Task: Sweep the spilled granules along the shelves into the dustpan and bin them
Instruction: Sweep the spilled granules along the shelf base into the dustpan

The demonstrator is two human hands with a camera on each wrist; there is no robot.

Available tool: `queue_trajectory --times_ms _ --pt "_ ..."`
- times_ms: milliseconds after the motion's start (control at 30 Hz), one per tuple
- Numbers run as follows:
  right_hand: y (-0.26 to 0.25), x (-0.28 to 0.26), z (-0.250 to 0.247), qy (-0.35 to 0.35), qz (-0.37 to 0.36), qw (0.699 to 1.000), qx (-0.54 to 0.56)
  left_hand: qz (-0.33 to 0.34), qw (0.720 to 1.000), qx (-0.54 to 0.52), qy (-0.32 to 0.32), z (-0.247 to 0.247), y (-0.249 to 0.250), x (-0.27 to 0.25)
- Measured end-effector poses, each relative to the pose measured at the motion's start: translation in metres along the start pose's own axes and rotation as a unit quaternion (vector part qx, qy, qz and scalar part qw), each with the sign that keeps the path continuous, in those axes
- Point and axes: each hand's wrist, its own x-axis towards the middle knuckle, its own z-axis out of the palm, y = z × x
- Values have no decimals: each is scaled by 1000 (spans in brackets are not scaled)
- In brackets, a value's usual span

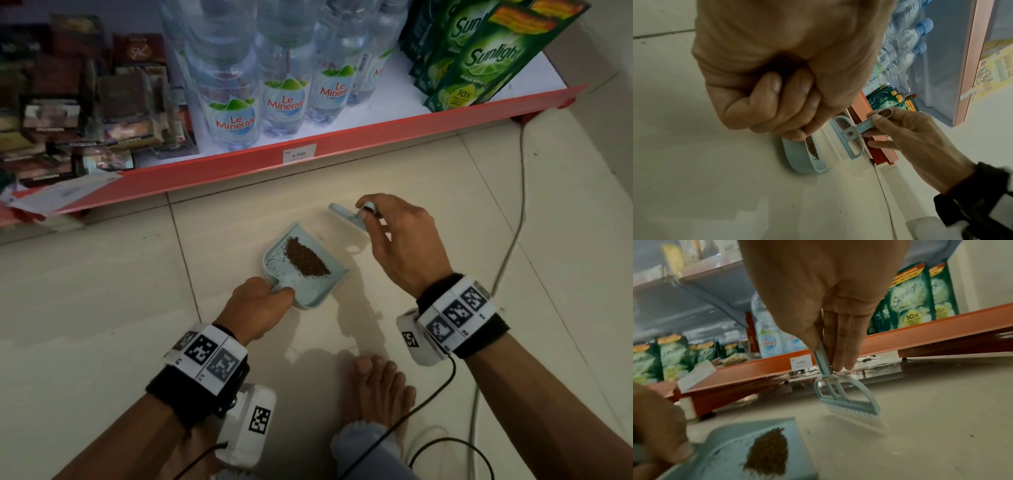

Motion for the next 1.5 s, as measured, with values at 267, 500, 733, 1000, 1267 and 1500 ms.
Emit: queue_trajectory --times_ms 267,500,733,1000,1267,1500 --pt "-17 -11 3 -16 -19 995 102 -10 1000 -11 -3 -3 -4 -6" --pt "-18 -11 11 -47 -17 998 28 -17 1000 -17 3 -2 -8 -9" --pt "-23 -5 7 2 -32 996 83 -21 999 -26 8 -4 -14 -8" --pt "-16 4 16 -107 -65 992 -21 -20 999 -34 8 -6 -16 -9" --pt "-15 14 -1 -40 -47 996 72 -16 999 -29 21 -6 -22 -7" --pt "-15 23 11 -116 -97 989 -4 -22 999 -38 13 -7 -23 -4"
